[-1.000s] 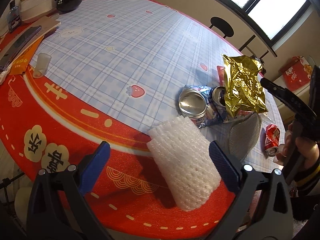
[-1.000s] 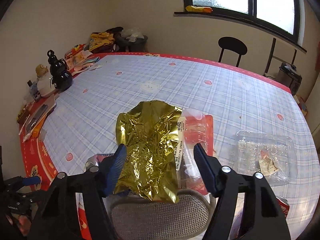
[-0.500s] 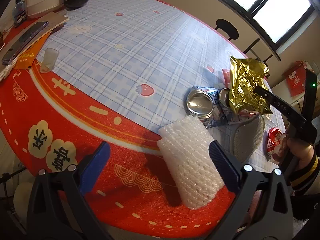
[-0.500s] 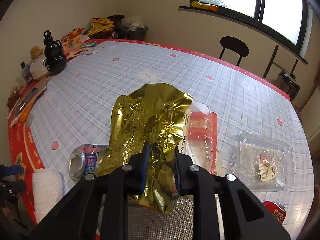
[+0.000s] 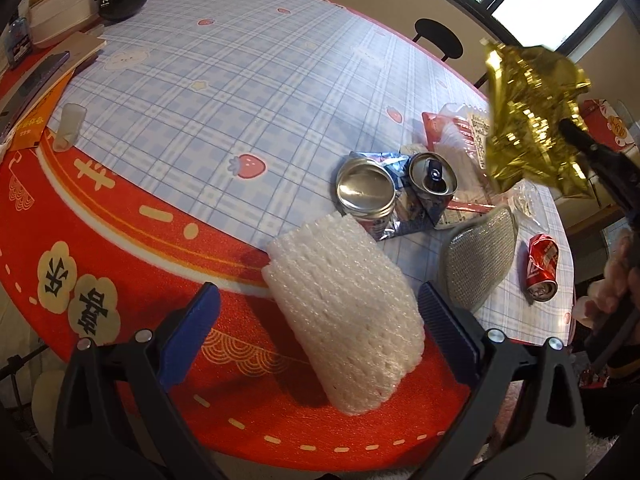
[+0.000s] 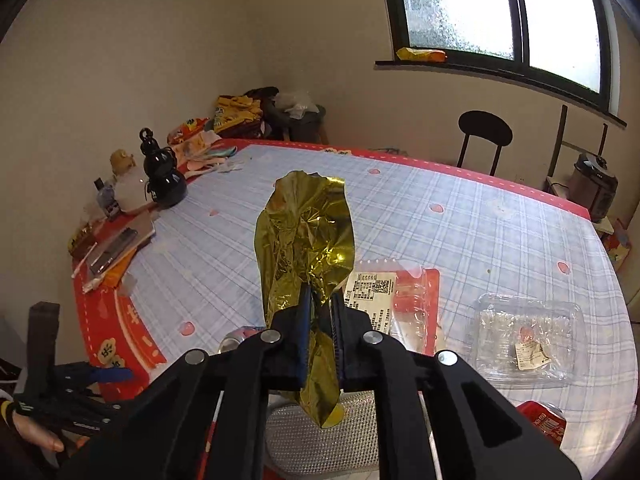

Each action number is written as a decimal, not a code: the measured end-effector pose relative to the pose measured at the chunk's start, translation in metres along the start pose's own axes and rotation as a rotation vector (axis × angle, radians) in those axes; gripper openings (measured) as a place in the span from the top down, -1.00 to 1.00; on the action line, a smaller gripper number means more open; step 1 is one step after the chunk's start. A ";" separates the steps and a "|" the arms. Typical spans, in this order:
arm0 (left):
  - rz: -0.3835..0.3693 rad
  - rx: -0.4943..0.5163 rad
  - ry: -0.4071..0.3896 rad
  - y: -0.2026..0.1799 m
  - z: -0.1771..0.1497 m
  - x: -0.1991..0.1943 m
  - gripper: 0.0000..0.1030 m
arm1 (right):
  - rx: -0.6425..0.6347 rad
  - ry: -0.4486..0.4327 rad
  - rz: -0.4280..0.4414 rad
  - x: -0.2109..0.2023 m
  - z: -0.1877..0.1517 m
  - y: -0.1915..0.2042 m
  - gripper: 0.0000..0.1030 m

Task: Collect trash
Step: 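Grasp the white foam net sleeve with the left gripper while the right carries the foil, then open the right gripper over the brown bin to drop the gold foil, then open the left gripper over the brown bin to drop the foam sleeve, then move both tools back over the table toward the remaining cans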

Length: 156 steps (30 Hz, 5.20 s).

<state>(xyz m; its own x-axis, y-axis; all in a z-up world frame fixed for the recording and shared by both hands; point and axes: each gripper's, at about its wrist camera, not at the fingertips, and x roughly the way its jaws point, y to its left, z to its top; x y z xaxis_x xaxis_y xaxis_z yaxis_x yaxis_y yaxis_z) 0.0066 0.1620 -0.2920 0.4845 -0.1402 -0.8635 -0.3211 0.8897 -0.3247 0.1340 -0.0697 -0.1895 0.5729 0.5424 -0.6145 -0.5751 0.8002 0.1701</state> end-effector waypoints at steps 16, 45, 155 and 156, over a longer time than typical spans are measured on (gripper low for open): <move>0.012 -0.097 0.121 -0.013 -0.011 0.038 -0.89 | 0.070 -0.088 -0.100 -0.076 -0.016 -0.049 0.79; 0.031 0.201 -0.341 -0.149 0.074 -0.085 0.10 | 0.254 -0.289 -0.376 -0.212 -0.050 -0.180 0.79; 0.078 0.103 -0.372 -0.058 0.089 -0.083 -0.89 | 0.342 -0.230 -0.385 -0.187 -0.003 -0.174 -0.90; 0.067 0.117 -0.356 -0.058 0.088 -0.076 -0.89 | 0.343 -0.225 -0.382 -0.181 -0.001 -0.168 -0.90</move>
<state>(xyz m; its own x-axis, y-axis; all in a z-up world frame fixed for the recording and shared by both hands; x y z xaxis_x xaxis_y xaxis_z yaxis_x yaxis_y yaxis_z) 0.0600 0.1596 -0.1741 0.7245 0.0615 -0.6865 -0.2769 0.9381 -0.2082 0.1261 -0.3022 -0.1074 0.8356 0.2086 -0.5082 -0.1006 0.9676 0.2318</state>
